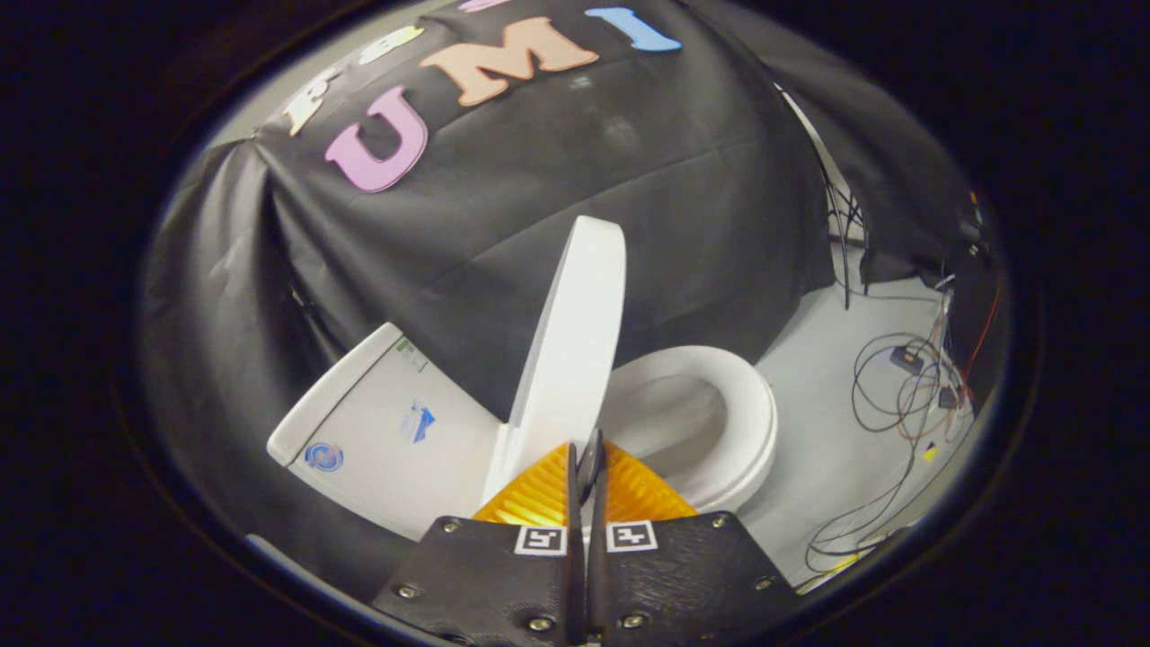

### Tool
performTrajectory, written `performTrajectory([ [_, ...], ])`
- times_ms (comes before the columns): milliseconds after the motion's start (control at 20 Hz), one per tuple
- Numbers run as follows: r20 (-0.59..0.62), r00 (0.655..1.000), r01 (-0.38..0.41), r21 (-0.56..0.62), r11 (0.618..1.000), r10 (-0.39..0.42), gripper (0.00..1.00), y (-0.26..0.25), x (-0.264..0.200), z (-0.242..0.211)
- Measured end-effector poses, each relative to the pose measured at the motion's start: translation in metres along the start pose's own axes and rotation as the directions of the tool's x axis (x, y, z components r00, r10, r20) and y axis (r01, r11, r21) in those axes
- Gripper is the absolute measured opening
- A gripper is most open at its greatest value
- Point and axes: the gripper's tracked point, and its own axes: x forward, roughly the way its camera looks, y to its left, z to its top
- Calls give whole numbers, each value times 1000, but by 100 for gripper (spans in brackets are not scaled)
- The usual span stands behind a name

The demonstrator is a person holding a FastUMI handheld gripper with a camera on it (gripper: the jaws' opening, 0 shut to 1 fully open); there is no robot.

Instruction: Open the toilet lid.

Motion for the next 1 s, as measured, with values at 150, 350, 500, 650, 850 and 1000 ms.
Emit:
performTrajectory([
  [150, 7, 1000, -10, -37, 999, 11, 3, 1, -1, 2],
  [350, 22, 999, -38, -48, 998, 39, 3, 5, -2, 5],
  [500, 33, 998, -58, -99, 993, 61, 3, 13, -4, 9],
  [650, 46, 996, -74, -153, 985, 82, 4, 22, -6, 11],
  [850, 54, 991, -112, -129, 985, 120, 4, 35, -5, 13],
  [1000, 61, 988, -131, -148, 980, 141, 4, 46, -6, 14],
])
